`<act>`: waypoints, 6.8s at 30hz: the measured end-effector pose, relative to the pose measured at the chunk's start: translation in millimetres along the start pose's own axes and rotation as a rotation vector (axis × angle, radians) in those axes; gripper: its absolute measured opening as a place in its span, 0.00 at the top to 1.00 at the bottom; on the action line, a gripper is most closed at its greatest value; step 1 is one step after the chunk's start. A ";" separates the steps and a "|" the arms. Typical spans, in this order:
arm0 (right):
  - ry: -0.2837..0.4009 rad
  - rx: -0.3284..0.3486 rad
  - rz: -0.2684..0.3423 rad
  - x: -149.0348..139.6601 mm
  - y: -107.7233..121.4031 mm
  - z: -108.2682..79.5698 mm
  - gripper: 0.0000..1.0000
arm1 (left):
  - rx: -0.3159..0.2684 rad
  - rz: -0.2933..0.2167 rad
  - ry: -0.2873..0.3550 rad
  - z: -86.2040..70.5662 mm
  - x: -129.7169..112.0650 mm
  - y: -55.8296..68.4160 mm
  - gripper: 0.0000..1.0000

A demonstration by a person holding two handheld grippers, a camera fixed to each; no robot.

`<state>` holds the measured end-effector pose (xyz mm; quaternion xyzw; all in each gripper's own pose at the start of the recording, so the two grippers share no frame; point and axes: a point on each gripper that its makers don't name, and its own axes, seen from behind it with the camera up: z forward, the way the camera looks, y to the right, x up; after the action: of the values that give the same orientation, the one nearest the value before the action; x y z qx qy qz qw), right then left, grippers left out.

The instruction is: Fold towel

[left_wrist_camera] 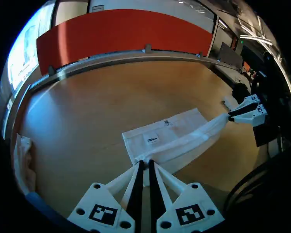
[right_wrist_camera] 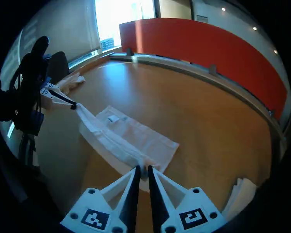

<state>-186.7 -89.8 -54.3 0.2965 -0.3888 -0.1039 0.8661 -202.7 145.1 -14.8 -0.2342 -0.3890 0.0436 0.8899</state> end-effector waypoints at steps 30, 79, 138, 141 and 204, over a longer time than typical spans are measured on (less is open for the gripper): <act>-0.071 -0.045 0.074 -1.6 37.3 61.9 0.64 | 0.038 0.048 -0.032 74.1 2.9 -29.2 0.88; -0.027 -0.097 0.109 -39.3 16.8 16.8 0.01 | 0.111 -0.084 -0.038 27.8 -51.2 -18.8 0.26; -0.199 0.019 -0.113 -82.5 8.4 42.7 0.55 | 0.221 -0.296 -0.046 -60.0 -128.0 -24.2 0.26; -0.197 0.022 -0.116 -82.2 7.4 42.6 0.67 | 0.223 -0.299 -0.047 -60.8 -129.6 -25.3 0.26; 0.023 -0.032 -0.301 51.9 -1.1 -22.8 0.94 | 0.208 -0.308 0.008 -78.0 -107.6 -18.4 0.26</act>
<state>-134.8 -102.2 -35.1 0.3388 -0.3282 -0.2354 0.8498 -223.6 71.0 -124.6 -0.0788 -0.4103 -0.0541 0.9069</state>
